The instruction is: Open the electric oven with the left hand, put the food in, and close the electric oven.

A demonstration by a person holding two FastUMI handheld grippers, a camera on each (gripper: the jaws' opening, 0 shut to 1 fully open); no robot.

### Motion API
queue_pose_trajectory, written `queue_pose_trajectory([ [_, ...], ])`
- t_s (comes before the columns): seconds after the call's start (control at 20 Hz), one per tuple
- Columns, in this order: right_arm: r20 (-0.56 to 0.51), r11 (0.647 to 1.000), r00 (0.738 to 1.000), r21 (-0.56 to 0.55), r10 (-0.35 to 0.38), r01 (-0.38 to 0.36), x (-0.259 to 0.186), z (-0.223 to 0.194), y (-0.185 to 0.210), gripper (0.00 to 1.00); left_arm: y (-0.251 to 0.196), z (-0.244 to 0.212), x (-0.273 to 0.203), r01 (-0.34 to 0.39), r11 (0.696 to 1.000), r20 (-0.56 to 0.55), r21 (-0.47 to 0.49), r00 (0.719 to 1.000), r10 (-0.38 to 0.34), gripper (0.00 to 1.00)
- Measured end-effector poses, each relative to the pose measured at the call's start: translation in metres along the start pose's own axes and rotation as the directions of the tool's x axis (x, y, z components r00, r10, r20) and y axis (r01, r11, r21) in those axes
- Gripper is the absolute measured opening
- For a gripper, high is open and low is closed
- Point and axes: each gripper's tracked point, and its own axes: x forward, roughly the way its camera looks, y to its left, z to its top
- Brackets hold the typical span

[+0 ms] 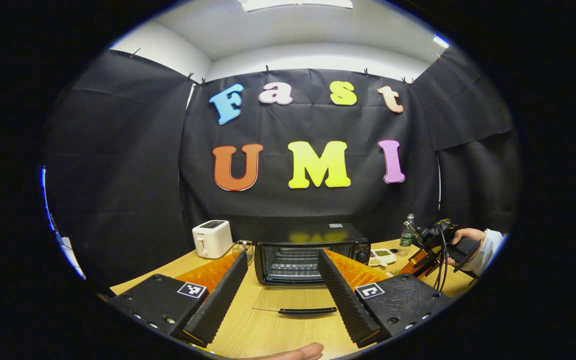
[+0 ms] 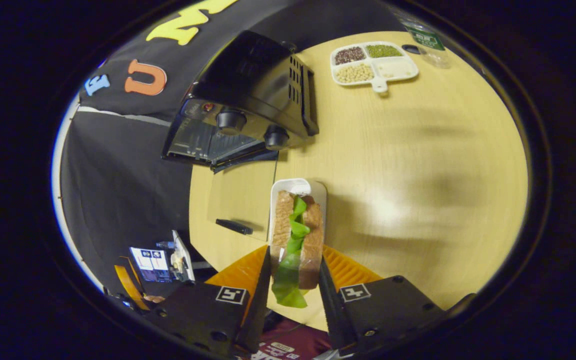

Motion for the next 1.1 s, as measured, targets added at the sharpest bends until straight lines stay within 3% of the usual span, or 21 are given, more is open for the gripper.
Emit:
queue_pose_trajectory([
  [0.1,0.030,1.000,1.000,-0.008,-0.004,0.005,-0.002,0.002,0.002,0.48,-0.005,-0.002,-0.001,0.008,1.000,-0.004,0.015,1.000,-0.008,0.93],
  [0.15,0.033,1.000,0.999,-0.017,-0.002,0.003,-0.002,-0.001,0.004,0.42,-0.007,-0.003,-0.003,0.015,1.000,-0.006,0.020,1.000,-0.015,0.93],
  [0.4,0.079,0.999,0.997,-0.026,-0.021,0.024,-0.012,-0.012,0.016,0.36,0.002,-0.007,-0.023,-0.013,1.000,-0.030,0.010,0.999,0.014,0.93],
  [0.6,0.167,0.998,0.985,-0.028,-0.046,0.051,-0.036,-0.024,0.033,0.37,0.004,-0.008,-0.045,0.030,0.998,-0.027,-0.049,0.999,-0.031,0.93],
  [0.8,0.265,1.000,0.964,0.003,-0.010,0.010,-0.041,-0.033,0.068,0.37,0.027,-0.018,-0.065,0.030,0.998,-0.032,-0.062,0.999,-0.032,0.93],
  [1.1,0.370,0.998,0.927,-0.010,0.062,-0.063,0.024,-0.037,0.125,0.36,0.053,-0.019,-0.085,0.042,0.997,-0.016,-0.068,0.999,-0.043,0.93],
])
